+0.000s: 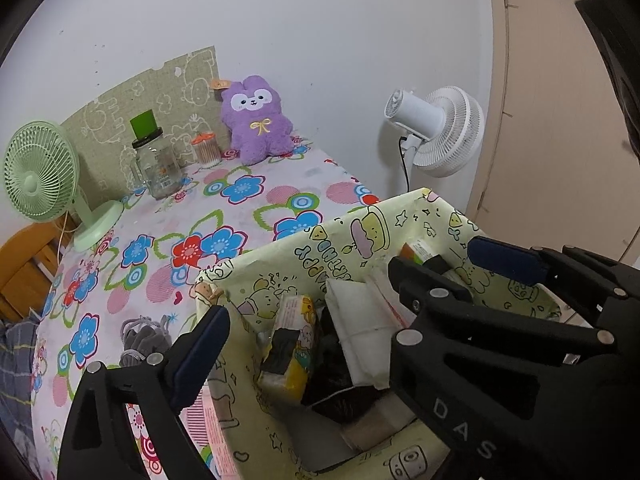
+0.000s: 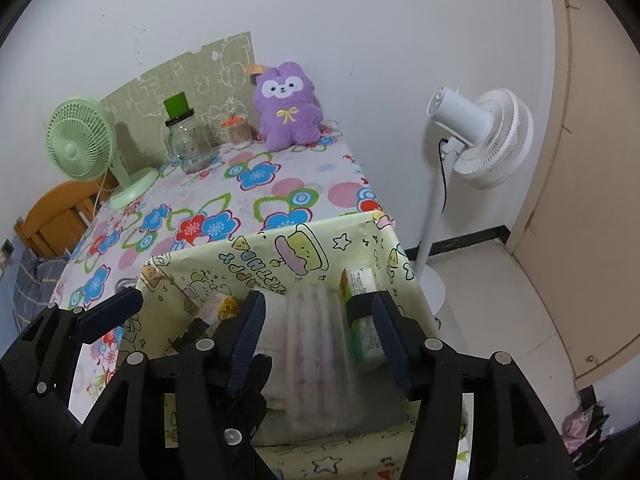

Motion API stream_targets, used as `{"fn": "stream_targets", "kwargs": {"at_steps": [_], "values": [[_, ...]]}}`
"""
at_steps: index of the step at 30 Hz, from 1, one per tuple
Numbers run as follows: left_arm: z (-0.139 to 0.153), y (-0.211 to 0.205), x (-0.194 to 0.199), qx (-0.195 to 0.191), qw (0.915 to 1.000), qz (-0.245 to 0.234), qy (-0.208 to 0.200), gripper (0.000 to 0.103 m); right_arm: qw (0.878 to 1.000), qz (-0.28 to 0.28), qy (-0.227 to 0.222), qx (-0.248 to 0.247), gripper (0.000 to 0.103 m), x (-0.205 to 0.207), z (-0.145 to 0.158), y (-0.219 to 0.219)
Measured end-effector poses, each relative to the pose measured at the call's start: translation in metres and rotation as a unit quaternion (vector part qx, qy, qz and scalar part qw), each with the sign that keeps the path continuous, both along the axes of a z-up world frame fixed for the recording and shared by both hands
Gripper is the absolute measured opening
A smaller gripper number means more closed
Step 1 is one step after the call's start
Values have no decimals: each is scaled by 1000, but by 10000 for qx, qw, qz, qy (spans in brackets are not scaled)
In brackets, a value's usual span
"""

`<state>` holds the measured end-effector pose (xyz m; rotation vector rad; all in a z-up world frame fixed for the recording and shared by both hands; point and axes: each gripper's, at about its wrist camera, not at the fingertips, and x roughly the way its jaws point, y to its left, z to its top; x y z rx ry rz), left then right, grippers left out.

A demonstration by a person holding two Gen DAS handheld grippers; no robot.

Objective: Organize soft objects
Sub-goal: 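Open the left tool dropping the cloth while the right tool releases the straw pack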

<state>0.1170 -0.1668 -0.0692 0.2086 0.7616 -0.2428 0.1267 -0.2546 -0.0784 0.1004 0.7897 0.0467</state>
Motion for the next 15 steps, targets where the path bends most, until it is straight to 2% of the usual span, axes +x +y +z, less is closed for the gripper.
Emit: {"fn": "stream_targets", "kwargs": {"at_steps": [5, 7, 15], "values": [[5, 4, -8, -9, 10000, 31, -72, 100, 10000, 7, -42, -78, 62, -9, 4, 4], [7, 7, -11, -50, 9999, 32, -87, 101, 9999, 12, -95, -116, 71, -13, 7, 6], [17, 16, -24, -116, 9997, 51, -222, 103, 9991, -22, -330, -250, 86, -33, 22, 15]]}}
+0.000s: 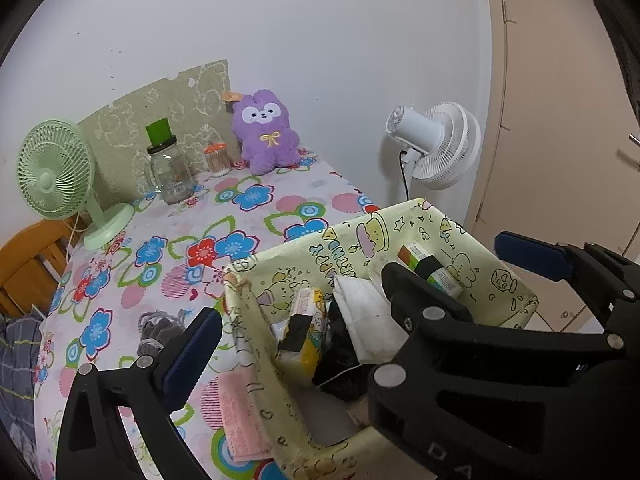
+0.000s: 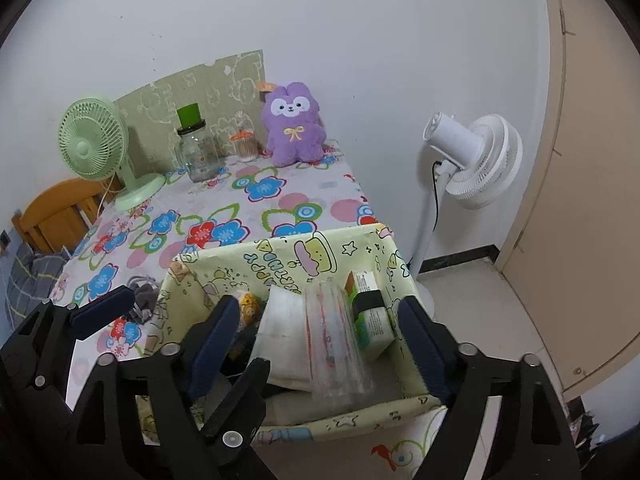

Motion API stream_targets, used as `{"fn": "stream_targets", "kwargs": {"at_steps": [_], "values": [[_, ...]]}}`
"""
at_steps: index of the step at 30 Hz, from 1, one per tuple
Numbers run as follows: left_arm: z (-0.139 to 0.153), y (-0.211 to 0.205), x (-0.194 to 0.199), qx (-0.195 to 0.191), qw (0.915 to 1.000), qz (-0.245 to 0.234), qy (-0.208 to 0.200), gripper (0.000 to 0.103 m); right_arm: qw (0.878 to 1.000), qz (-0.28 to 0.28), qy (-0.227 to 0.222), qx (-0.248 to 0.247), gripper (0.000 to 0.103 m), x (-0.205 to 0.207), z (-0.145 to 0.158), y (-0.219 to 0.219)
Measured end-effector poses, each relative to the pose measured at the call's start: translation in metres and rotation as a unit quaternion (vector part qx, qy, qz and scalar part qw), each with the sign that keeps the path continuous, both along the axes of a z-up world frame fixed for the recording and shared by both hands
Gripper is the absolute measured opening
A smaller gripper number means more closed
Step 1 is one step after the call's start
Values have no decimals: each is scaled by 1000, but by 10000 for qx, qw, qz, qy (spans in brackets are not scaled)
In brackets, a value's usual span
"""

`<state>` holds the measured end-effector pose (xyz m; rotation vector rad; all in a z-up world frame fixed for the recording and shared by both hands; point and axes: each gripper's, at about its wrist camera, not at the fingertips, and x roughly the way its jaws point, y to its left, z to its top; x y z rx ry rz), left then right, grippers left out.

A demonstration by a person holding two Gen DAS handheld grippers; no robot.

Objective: Organize soft objects
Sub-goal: 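Withdraw both tools from the box toward the pink packet and scrunchie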

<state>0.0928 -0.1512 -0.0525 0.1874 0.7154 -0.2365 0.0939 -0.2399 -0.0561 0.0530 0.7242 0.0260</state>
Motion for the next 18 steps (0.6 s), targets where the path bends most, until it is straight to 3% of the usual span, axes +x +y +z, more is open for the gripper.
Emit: {"fn": "stream_targets", "kwargs": {"at_steps": [9, 18], "values": [[10, 16, -15, -124, 9999, 53, -96, 103, 9995, -33, -299, -129, 97, -19, 15, 16], [20, 37, -32, -201, 9993, 181, -252, 103, 9985, 20, -535, -92, 99, -39, 26, 34]]}}
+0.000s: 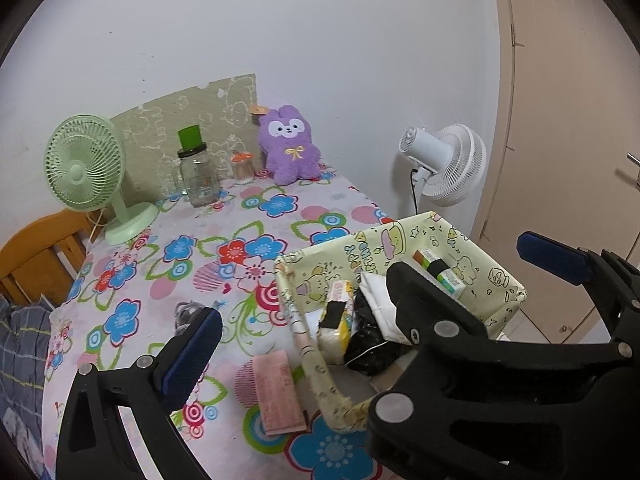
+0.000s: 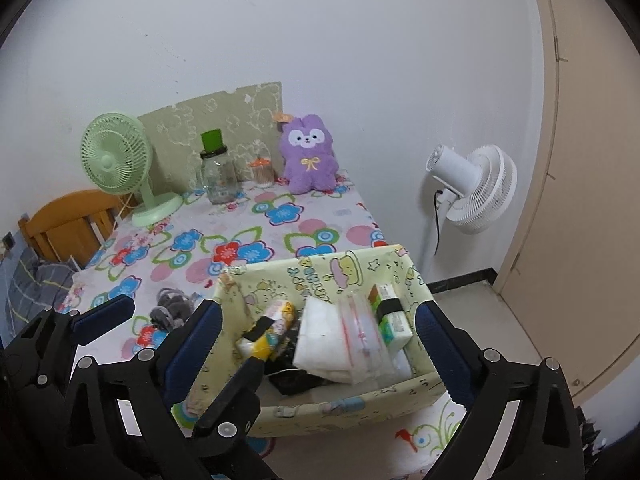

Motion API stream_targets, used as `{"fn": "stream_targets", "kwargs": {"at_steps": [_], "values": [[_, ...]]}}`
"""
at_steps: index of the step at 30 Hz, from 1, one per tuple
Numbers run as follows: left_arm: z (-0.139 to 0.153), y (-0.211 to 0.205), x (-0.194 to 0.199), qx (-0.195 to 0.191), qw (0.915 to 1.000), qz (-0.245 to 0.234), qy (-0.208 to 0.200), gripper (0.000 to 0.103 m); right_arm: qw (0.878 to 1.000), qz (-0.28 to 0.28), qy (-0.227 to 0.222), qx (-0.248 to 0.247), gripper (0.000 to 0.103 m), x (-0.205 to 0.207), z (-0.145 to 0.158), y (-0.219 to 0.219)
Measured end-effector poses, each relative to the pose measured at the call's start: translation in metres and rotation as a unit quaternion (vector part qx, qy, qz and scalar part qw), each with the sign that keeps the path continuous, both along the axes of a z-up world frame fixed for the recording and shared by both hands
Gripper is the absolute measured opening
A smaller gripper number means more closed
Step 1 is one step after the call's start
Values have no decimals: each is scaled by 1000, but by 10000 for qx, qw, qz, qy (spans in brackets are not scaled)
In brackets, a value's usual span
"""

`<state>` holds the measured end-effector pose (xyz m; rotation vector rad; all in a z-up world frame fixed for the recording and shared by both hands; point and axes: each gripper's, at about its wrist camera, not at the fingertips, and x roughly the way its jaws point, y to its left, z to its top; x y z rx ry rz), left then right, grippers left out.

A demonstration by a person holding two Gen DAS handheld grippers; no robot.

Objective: Organize soft objects
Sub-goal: 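Withdraw both tools from the box toward the pink packet and scrunchie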

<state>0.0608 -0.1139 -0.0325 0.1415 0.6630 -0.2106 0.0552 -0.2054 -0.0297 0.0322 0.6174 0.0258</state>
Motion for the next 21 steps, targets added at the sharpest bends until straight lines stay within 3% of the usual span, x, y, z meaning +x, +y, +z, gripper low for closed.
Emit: {"fn": "stream_targets", "kwargs": {"at_steps": [21], "values": [[4, 46, -30, -136, 9997, 37, -180, 103, 9994, 26, -308, -151, 103, -33, 8, 48]]}}
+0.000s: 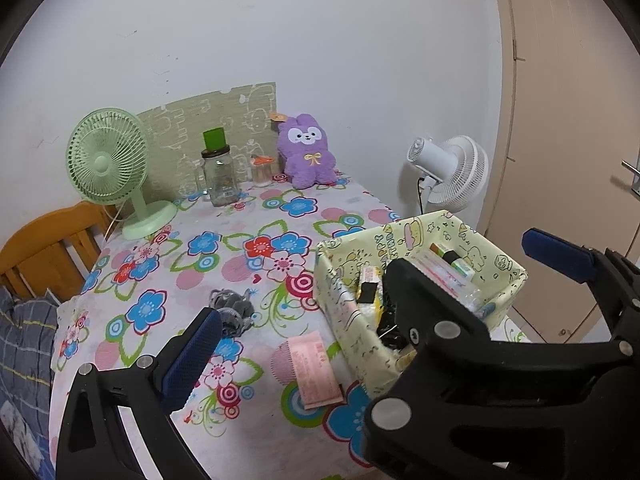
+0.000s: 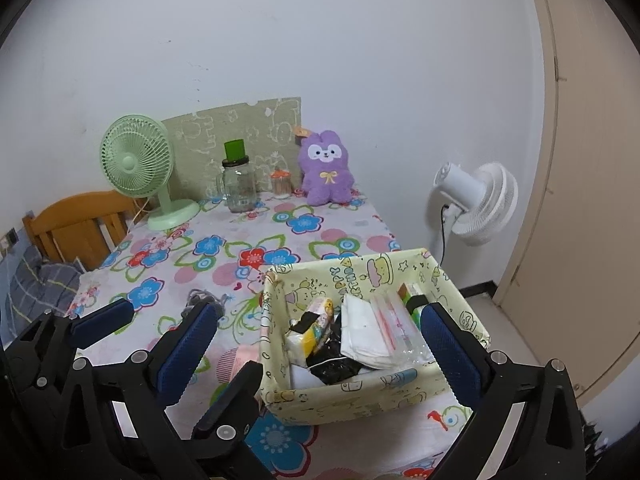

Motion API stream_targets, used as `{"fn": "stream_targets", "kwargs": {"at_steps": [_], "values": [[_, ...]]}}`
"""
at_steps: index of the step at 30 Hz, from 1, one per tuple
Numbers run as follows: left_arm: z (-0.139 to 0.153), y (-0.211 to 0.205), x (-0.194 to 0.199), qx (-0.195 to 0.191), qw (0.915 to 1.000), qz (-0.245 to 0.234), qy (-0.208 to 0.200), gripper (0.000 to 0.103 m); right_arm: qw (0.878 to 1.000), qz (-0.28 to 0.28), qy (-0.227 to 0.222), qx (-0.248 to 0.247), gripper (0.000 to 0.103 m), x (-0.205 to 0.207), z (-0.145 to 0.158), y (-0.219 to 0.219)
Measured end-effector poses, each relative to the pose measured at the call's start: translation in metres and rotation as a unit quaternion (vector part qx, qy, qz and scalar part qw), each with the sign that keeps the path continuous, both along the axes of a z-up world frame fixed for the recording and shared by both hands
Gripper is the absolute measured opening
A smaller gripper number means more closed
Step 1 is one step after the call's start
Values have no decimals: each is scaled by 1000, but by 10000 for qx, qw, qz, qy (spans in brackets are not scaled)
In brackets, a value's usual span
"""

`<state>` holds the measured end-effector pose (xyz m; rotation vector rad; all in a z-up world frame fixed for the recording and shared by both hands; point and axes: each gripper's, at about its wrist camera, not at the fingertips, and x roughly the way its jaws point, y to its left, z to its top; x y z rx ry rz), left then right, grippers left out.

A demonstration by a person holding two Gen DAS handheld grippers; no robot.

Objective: Organize soft objects
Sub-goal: 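Withdraw both tools from the box toward the pink packet and scrunchie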

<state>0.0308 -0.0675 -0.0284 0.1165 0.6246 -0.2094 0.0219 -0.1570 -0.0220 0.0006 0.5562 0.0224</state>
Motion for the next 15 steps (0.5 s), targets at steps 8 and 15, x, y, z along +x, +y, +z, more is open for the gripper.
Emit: {"fn": "stream_targets", "kwargs": {"at_steps": [8, 15], "values": [[-4, 20, -10, 28, 9998, 154, -100, 103, 9997, 222, -51, 23, 103, -7, -5, 21], [-16, 41, -15, 102, 9991, 406, -33, 103, 9989, 433, 115, 141, 93, -7, -20, 40]]}}
